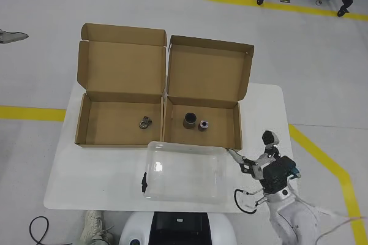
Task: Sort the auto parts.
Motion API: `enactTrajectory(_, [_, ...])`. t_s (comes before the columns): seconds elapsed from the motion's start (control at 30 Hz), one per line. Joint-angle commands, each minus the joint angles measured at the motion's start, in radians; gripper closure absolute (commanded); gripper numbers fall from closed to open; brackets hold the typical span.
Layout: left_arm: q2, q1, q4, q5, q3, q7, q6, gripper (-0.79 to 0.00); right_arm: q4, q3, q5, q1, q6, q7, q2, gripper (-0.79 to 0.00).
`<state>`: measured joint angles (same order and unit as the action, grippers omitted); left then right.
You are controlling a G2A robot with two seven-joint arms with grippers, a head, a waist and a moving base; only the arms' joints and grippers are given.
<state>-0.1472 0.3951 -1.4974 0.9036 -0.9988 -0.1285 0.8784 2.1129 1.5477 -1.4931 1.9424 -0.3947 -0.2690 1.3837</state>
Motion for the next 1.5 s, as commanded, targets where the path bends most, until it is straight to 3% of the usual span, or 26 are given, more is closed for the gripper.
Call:
enactTrajectory(0.0, [0.000, 0.000, 0.000, 0.000, 0.000, 0.000, 0.000, -0.785, 0.017, 0.026, 0.005, 0.041, 0.023, -0.018, -0.002, -0.785])
enactTrajectory(0.33, [0.000, 0.000, 0.000, 0.000, 0.000, 0.000, 0.000, -0.785, 0.110, 0.121, 0.030, 0.234, 0.108, -0.129, -0.007, -0.785])
enactTrajectory(0.57, [0.000, 0.000, 0.000, 0.000, 0.000, 0.000, 0.000, -0.785, 0.147, 0.151, 0.036, 0.311, 0.150, -0.181, -0.008, -0.785])
enactTrajectory(1.47, [0.000, 0.000, 0.000, 0.000, 0.000, 0.000, 0.000, -0.784, 0.151, 0.153, 0.037, 0.318, 0.155, -0.187, -0.008, -0.785])
